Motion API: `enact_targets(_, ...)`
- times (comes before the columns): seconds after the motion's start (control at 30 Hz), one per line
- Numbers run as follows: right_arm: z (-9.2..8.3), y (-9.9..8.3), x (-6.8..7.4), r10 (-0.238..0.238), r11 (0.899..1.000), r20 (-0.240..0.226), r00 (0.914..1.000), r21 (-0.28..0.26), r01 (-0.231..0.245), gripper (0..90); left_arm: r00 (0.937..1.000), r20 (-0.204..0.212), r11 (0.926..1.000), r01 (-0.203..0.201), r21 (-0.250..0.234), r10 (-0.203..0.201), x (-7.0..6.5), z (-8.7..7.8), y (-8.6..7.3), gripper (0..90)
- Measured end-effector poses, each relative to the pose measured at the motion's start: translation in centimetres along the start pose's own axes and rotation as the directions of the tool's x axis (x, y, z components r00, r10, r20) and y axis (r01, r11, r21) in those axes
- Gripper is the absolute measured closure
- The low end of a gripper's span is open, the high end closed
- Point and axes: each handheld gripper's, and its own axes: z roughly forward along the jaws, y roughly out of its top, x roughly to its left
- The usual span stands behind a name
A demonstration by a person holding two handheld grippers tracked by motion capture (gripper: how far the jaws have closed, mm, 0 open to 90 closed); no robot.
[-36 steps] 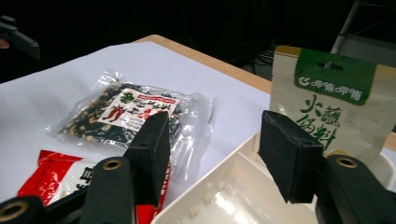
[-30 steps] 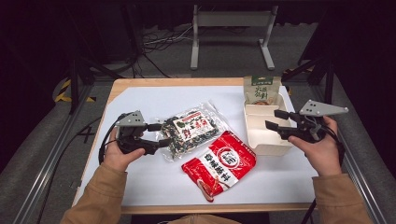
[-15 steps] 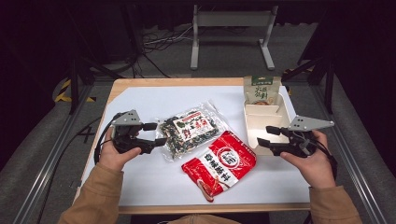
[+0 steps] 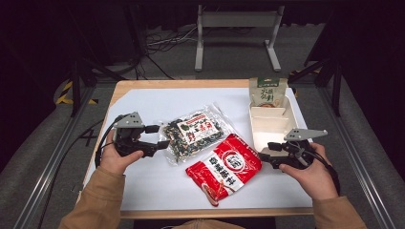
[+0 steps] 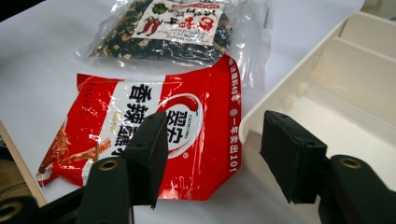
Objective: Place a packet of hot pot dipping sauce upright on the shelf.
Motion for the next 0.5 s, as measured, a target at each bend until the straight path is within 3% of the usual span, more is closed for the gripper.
enact_targets(0.17,0.7,-1.0,0.1,0.033,0.999,-0.024,0.9992,0.03,-0.032,41.5,1.0,-0.005,1.0,0.003,-0.003,-0.003,0.2,-0.1,-0.1,28.9)
enact_targets(0.5,2.1,-2.9,-0.5,0.084,0.994,-0.003,0.9965,0.073,-0.083,36.9,0.9999,-0.011,1.0,0.007,0.0,-0.007,0.3,-0.1,-0.1,28.7)
